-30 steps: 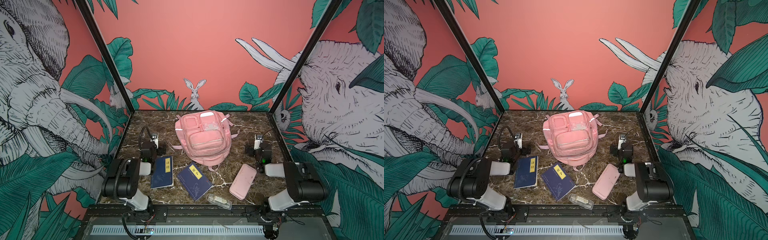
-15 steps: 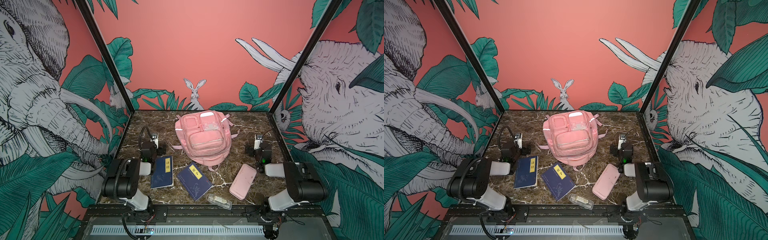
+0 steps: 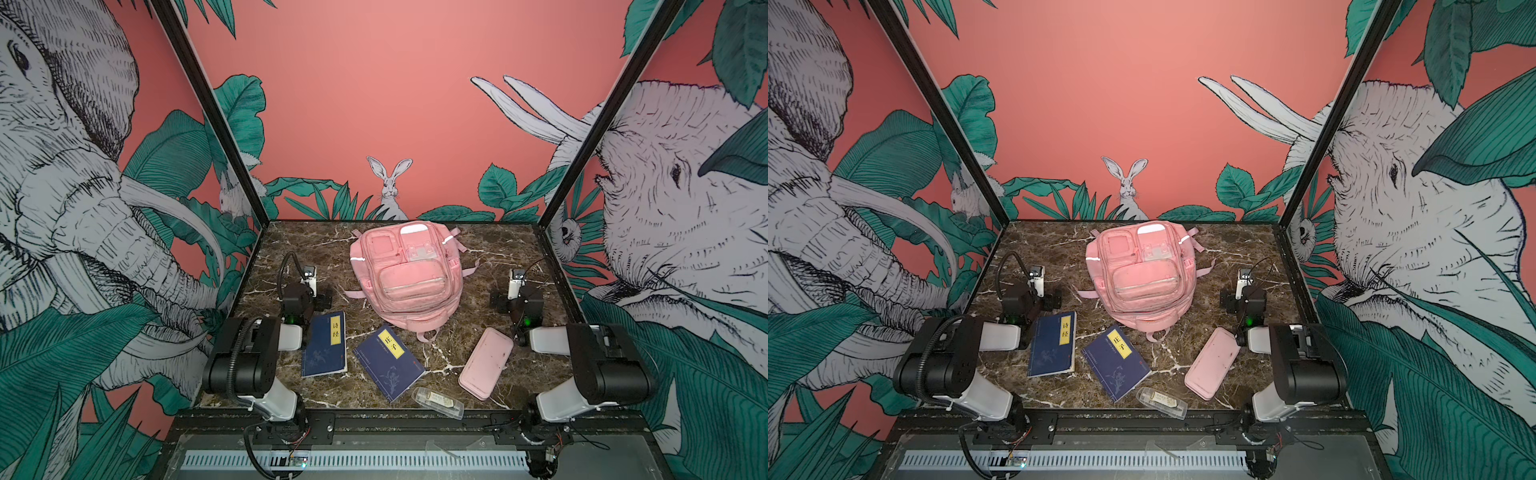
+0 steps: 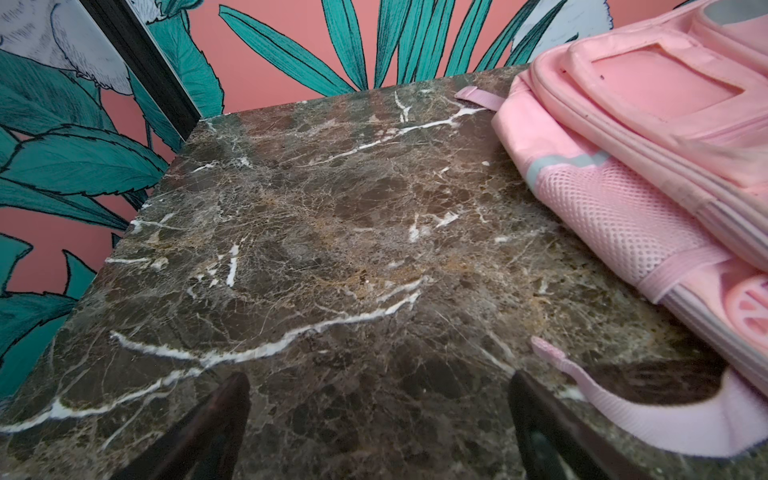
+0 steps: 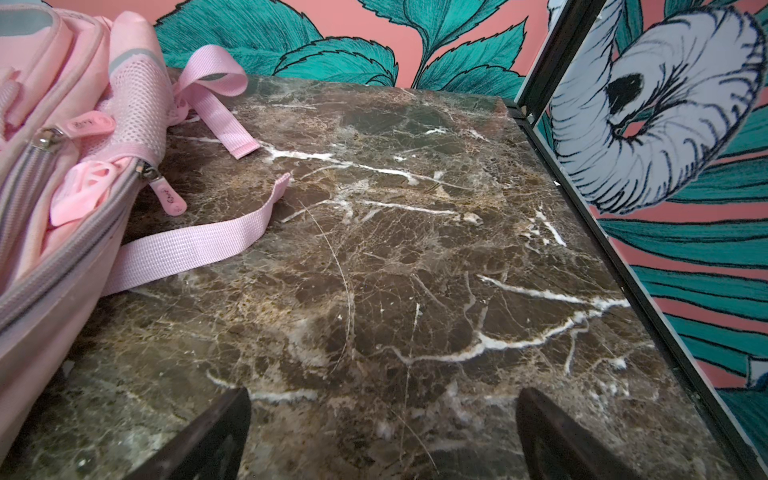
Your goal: Pack the student bag
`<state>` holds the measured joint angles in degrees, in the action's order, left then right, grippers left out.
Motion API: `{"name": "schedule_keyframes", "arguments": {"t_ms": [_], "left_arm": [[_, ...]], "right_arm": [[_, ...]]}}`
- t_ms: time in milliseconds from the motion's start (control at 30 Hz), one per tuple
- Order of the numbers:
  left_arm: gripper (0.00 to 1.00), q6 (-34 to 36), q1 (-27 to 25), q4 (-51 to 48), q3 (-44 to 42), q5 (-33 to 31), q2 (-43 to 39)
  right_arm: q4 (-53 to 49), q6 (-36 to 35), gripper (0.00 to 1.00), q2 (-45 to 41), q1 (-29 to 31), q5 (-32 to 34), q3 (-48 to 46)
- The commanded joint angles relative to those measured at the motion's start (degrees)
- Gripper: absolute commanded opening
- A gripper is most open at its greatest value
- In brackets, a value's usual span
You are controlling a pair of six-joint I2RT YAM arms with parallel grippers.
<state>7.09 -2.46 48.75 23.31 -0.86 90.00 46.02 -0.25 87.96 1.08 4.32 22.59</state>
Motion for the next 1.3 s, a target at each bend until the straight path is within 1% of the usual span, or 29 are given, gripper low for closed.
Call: {"name": "schedule_keyframes", "arguments": {"t_ms": [0,133,200,233,267,300,333,367,400,467,500,533,600,667,733,767,833,900,967,1000,1100,1200,1267], "left_arm": [[0.98,-0.3,0.3,0.3,0.8,0.7,-1.0],[0.98,0.1,0.2,1.3,0.3,0.1,-1.1],[0.98,1.5,-1.5,3.5,-1.0,-3.1,-2.0],[0.98,2.4,-2.9,3.2,-1.6,-5.5,-3.8],[0.98,3.1,-4.5,1.5,-2.2,-8.6,-6.7],[0.98,3.6,-6.2,-2.5,-1.8,-11.2,-10.3],[0.98,3.8,-7.6,-6.7,-1.1,-12.7,-13.3],[0.98,3.9,-9.1,-10.4,-0.5,-14.4,-16.1],[0.98,3.3,-10.3,-12.3,0.1,-15.8,-18.3],[0.98,-1.1,-10.9,-12.8,0.2,-15.3,-21.6],[0.98,-4.1,-10.9,-14.2,0.9,-14.5,-23.2],[0.98,-6.3,-11.0,-16.4,2.2,-13.5,-24.2],[0.98,-10.8,-11.1,-22.7,6.2,-11.1,-25.2],[0.98,-15.9,-11.3,-29.2,10.5,-10.6,-24.7],[0.98,-21.5,-11.2,-35.5,14.9,-10.6,-23.2],[0.98,-23.5,-11.2,-40.3,17.7,-10.0,-21.8],[0.98,-25.6,-11.3,-46.5,22.8,-7.5,-18.6],[0.98,-27.5,-11.2,-48.2,25.8,-2.0,-14.6],[0.98,-29.8,-11.4,-48.8,28.2,4.0,-10.9],[0.98,-31.0,-11.6,-50.6,30.0,6.3,-8.6],[0.98,-33.3,-12.3,-55.3,33.9,10.7,-3.1],[0.95,-34.5,-13.2,-57.1,34.8,14.1,-0.3],[0.93,-35.3,-14.2,-58.1,34.8,15.0,0.6]], "right_arm": [[1.4,-0.2,0.98,-0.3,0.2,0.6,1.2],[1.6,-0.3,0.98,-0.4,0.2,0.7,1.0],[2.7,-0.4,0.98,-0.5,0.4,0.9,0.6],[2.9,-0.6,0.98,-0.8,0.9,2.2,0.8],[-0.3,-0.9,0.98,-2.2,1.8,4.2,1.9],[-5.3,-1.3,0.96,-4.4,2.2,4.5,3.9],[-11.2,-1.7,0.96,-6.3,2.6,5.2,5.8],[-14.9,-1.6,0.96,-7.8,3.1,6.8,7.7],[-19.3,-0.7,0.96,-8.7,3.3,8.7,10.0],[-27.2,4.0,0.96,-9.6,3.3,11.6,14.4],[-31.2,7.4,0.98,-9.5,3.3,12.1,17.0],[-34.7,9.5,0.98,-9.3,3.5,12.2,19.3],[-45.5,16.7,0.98,-8.0,3.9,14.0,26.1],[-57.6,23.6,0.98,-6.0,3.9,16.4,33.5],[-68.3,27.6,0.98,-3.7,4.0,16.2,40.5],[-72.7,28.6,0.98,-2.8,4.0,14.9,43.5],[-71.2,27.6,0.98,-2.7,4.1,9.0,43.0],[-68.9,27.2,0.98,-2.9,4.4,3.5,42.1],[-69.7,26.6,0.98,-1.4,4.7,-2.3,43.4],[-70.5,26.2,0.98,-0.2,4.7,-5.9,44.4],[-70.0,25.2,0.98,3.1,5.3,-15.2,46.2],[-70.9,25.8,0.96,7.3,5.6,-17.8,48.1],[-70.8,26.2,0.95,9.6,5.8,-20.1,49.4]]}}
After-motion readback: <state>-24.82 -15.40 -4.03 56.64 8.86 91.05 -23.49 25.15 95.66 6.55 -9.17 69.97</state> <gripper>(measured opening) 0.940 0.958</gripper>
